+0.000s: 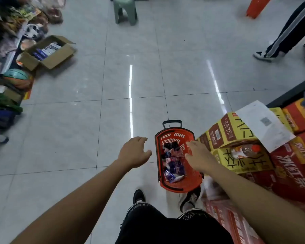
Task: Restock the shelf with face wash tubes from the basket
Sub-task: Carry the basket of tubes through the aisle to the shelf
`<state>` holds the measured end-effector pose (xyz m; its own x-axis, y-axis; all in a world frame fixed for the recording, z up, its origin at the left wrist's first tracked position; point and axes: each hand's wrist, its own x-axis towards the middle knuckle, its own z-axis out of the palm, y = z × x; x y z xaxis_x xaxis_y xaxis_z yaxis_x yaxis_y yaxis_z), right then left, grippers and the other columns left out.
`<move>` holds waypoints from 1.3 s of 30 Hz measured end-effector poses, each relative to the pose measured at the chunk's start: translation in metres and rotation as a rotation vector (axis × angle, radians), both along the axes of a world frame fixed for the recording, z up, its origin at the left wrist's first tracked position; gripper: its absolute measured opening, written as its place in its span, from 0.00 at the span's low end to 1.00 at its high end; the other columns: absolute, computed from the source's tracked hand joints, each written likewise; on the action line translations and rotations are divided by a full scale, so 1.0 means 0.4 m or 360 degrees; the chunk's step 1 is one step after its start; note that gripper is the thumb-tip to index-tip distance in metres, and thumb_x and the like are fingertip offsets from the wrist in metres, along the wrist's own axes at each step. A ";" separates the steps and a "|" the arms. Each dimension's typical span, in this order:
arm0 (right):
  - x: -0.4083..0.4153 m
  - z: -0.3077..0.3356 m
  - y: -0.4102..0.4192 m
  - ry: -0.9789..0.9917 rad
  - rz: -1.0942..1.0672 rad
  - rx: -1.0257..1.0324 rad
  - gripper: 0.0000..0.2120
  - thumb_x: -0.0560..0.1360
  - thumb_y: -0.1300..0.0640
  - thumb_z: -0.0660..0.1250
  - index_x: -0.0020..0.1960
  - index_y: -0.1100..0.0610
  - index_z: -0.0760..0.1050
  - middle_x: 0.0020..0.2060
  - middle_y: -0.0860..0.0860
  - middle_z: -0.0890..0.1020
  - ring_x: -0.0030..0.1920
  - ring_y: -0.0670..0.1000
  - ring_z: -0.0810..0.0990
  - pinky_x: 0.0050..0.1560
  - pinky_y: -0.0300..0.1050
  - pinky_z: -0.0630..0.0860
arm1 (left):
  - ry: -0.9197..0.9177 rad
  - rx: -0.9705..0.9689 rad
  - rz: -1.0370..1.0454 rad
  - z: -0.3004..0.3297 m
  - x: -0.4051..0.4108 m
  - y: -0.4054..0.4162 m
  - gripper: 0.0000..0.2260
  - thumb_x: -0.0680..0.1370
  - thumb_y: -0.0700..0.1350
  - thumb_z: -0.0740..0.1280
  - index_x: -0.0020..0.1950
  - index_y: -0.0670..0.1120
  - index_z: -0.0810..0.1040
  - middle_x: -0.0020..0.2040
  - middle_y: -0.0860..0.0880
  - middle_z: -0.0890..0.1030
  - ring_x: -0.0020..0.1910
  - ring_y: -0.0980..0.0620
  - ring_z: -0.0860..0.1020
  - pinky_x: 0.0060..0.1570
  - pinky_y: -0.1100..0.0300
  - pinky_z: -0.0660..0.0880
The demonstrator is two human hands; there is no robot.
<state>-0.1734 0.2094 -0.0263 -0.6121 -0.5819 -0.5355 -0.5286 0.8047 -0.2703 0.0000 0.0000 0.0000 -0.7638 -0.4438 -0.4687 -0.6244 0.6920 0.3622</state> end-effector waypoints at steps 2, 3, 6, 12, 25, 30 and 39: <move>-0.051 -0.004 0.030 -0.0002 0.0015 0.0021 0.29 0.82 0.46 0.59 0.80 0.49 0.58 0.79 0.48 0.60 0.78 0.53 0.58 0.75 0.55 0.62 | -0.0010 -0.0005 0.0044 -0.003 -0.046 0.034 0.30 0.80 0.56 0.64 0.80 0.48 0.66 0.79 0.48 0.69 0.77 0.47 0.67 0.73 0.48 0.68; -0.081 -0.017 0.046 0.0010 0.0043 0.0026 0.29 0.82 0.47 0.59 0.80 0.49 0.57 0.79 0.48 0.60 0.78 0.53 0.58 0.75 0.55 0.62 | -0.0027 -0.0023 0.0063 -0.007 -0.068 0.054 0.30 0.80 0.56 0.64 0.81 0.48 0.66 0.79 0.48 0.69 0.77 0.47 0.67 0.73 0.48 0.68; -0.164 -0.025 0.092 -0.0059 0.0085 0.0037 0.29 0.82 0.48 0.59 0.81 0.50 0.56 0.79 0.48 0.60 0.78 0.54 0.59 0.74 0.56 0.64 | -0.0091 -0.0029 0.0132 0.001 -0.135 0.121 0.30 0.80 0.57 0.63 0.81 0.48 0.65 0.79 0.47 0.68 0.77 0.46 0.67 0.73 0.47 0.69; -0.302 -0.040 0.172 -0.0117 0.0131 0.0050 0.28 0.80 0.49 0.60 0.78 0.50 0.59 0.76 0.50 0.66 0.75 0.54 0.64 0.71 0.57 0.68 | -0.0167 -0.0019 0.0183 -0.004 -0.243 0.219 0.32 0.79 0.60 0.61 0.81 0.48 0.65 0.79 0.46 0.68 0.76 0.46 0.68 0.72 0.47 0.69; -0.381 -0.305 0.232 -0.0324 -0.0213 0.0144 0.21 0.80 0.51 0.63 0.72 0.54 0.69 0.69 0.54 0.73 0.69 0.56 0.71 0.68 0.54 0.70 | -0.0224 0.0365 0.0640 -0.274 -0.342 0.190 0.29 0.81 0.55 0.65 0.79 0.47 0.67 0.78 0.45 0.71 0.75 0.45 0.71 0.72 0.46 0.69; -0.369 -0.542 0.245 -0.0460 -0.0540 0.0188 0.27 0.80 0.52 0.62 0.78 0.55 0.65 0.72 0.54 0.72 0.71 0.57 0.71 0.69 0.56 0.71 | -0.0327 0.0422 0.0547 -0.497 -0.358 0.178 0.31 0.77 0.59 0.63 0.78 0.47 0.69 0.76 0.45 0.73 0.73 0.46 0.72 0.69 0.50 0.69; -0.383 -1.003 0.203 -0.0607 -0.0971 0.0181 0.28 0.74 0.44 0.63 0.72 0.52 0.71 0.65 0.52 0.78 0.65 0.57 0.78 0.64 0.55 0.76 | -0.0580 0.0598 0.0615 -1.017 -0.327 0.193 0.23 0.77 0.58 0.65 0.67 0.48 0.75 0.62 0.46 0.80 0.59 0.46 0.81 0.54 0.54 0.79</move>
